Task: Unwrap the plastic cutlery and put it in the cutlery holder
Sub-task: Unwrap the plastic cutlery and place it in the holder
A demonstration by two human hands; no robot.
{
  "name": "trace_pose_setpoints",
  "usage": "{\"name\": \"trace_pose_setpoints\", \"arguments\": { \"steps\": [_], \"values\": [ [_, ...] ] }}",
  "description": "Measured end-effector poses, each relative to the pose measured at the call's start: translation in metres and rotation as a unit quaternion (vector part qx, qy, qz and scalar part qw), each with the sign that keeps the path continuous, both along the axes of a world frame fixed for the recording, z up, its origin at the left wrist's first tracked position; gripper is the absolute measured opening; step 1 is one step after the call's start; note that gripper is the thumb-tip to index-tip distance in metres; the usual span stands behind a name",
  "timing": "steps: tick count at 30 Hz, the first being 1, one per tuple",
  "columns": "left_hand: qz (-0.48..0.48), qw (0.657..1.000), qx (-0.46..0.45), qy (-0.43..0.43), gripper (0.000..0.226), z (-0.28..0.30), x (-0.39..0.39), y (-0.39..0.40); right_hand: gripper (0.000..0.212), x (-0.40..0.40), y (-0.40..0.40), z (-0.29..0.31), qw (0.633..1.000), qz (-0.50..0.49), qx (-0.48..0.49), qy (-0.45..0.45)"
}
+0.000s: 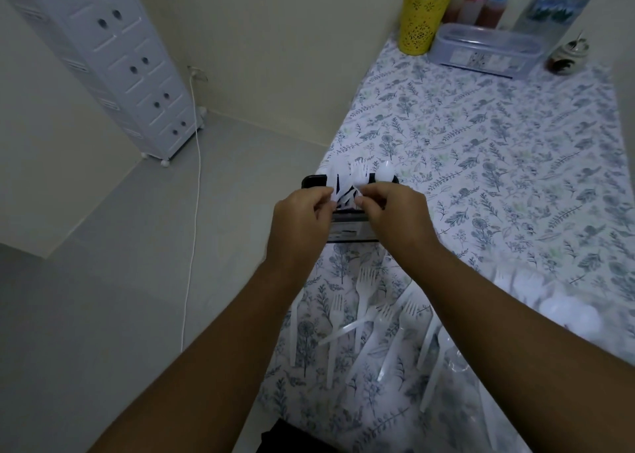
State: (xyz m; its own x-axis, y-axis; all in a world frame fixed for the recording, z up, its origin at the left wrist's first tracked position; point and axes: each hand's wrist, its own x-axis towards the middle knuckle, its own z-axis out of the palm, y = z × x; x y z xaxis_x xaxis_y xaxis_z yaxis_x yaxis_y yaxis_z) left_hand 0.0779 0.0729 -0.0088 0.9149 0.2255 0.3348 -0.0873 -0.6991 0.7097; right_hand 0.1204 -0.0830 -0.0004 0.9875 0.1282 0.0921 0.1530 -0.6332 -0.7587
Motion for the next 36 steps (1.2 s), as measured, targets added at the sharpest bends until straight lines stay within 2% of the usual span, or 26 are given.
{"name": "trace_pose_setpoints", "arguments": {
  "steps": [3, 5, 9, 12, 18, 20, 25, 27, 29, 31, 34, 35, 36],
  "values": [
    [-0.003, 0.999, -0.006, 0.039, 0.015, -0.011, -0.03, -0.007, 0.013, -0.019, -0.011, -0.008, 1.0, -0.009, -0.001, 0.018],
    [-0.004, 0.99, 0.002, 0.14, 0.007, -0.027, -0.055, -0.014, 0.015, -0.036, -0.019, -0.018, 0.999, -0.008, -0.003, 0.045],
    [-0.007, 0.923, 0.051, 0.38, 0.024, -0.071, -0.112, -0.029, 0.018, -0.074, -0.036, -0.043, 0.993, 0.007, -0.018, 0.114],
    [-0.006, 0.886, 0.084, 0.455, 0.03, -0.094, -0.142, -0.038, 0.02, -0.101, -0.046, -0.061, 0.987, 0.015, -0.034, 0.158],
    [0.021, 0.903, 0.097, 0.418, 0.019, -0.101, -0.152, -0.039, 0.026, -0.141, -0.06, -0.083, 0.974, 0.03, -0.054, 0.216],
    [0.027, 0.912, 0.071, 0.403, 0.016, -0.097, -0.151, -0.037, 0.031, -0.149, -0.062, -0.086, 0.967, 0.016, -0.036, 0.252],
    [0.027, 0.938, 0.047, 0.341, 0.015, -0.082, -0.157, -0.043, 0.038, -0.164, -0.061, -0.083, 0.939, -0.007, 0.04, 0.34],
    [0.004, 0.949, 0.042, 0.311, 0.015, -0.076, -0.159, -0.046, 0.038, -0.165, -0.059, -0.08, 0.924, -0.017, 0.116, 0.365],
    [-0.026, 0.953, 0.022, 0.3, 0.014, -0.071, -0.161, -0.053, 0.039, -0.166, -0.056, -0.079, 0.888, -0.014, 0.209, 0.408],
    [-0.052, 0.952, 0.01, 0.3, 0.01, -0.066, -0.164, -0.062, 0.04, -0.166, -0.053, -0.081, 0.856, -0.007, 0.264, 0.445],
    [-0.058, 0.953, 0.001, 0.298, 0.009, -0.065, -0.165, -0.069, 0.032, -0.167, -0.051, -0.082, 0.811, -0.058, 0.33, 0.479],
    [-0.054, 0.954, -0.001, 0.296, 0.01, -0.065, -0.165, -0.069, 0.035, -0.168, -0.052, -0.082, 0.815, -0.072, 0.322, 0.476],
    [-0.05, 0.955, 0.001, 0.292, 0.012, -0.066, -0.164, -0.068, 0.036, -0.169, -0.053, -0.081, 0.836, -0.076, 0.286, 0.463]
  ]
}}
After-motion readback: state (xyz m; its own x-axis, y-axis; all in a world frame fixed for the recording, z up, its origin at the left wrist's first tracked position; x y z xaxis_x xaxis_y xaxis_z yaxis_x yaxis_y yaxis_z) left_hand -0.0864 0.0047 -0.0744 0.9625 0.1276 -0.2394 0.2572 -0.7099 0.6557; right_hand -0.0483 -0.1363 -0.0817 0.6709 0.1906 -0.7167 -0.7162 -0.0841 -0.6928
